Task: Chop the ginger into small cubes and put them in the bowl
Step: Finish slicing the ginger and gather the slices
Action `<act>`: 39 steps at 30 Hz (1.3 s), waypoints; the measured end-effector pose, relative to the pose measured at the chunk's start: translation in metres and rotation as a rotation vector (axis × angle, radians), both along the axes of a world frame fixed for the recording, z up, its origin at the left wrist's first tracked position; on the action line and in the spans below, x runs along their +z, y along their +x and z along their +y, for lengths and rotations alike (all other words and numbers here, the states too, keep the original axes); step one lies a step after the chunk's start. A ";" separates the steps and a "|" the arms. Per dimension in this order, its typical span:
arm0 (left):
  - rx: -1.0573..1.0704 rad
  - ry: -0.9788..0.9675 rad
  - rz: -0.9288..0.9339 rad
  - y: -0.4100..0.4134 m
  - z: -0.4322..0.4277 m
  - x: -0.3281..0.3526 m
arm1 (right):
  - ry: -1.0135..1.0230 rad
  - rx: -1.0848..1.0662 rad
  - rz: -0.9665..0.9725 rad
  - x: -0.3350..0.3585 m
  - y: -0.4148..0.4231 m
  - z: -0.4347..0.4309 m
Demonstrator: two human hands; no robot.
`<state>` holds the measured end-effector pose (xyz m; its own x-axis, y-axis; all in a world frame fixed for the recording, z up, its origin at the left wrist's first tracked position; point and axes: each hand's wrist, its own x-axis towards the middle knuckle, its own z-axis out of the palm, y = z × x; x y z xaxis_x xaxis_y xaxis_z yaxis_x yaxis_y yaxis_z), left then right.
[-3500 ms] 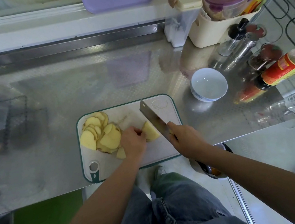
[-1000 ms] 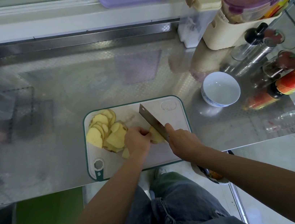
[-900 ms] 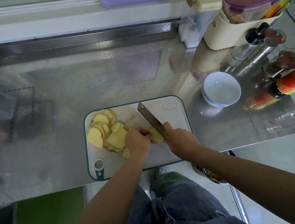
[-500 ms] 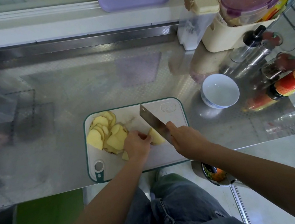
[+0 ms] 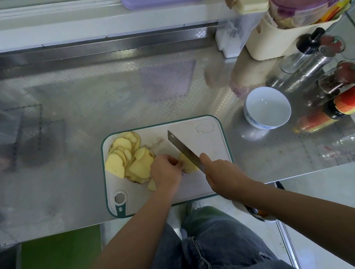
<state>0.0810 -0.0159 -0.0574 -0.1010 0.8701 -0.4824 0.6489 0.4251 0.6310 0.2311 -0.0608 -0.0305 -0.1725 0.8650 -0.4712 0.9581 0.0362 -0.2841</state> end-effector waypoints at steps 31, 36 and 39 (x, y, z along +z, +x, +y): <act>-0.069 0.048 0.004 -0.002 0.001 0.007 | 0.005 -0.049 0.036 -0.003 -0.004 0.004; -0.058 0.037 0.007 -0.004 0.001 0.006 | 0.017 -0.076 0.079 0.001 -0.003 0.006; -0.047 0.034 -0.007 -0.004 0.000 0.004 | 0.048 -0.069 0.099 0.007 0.002 0.007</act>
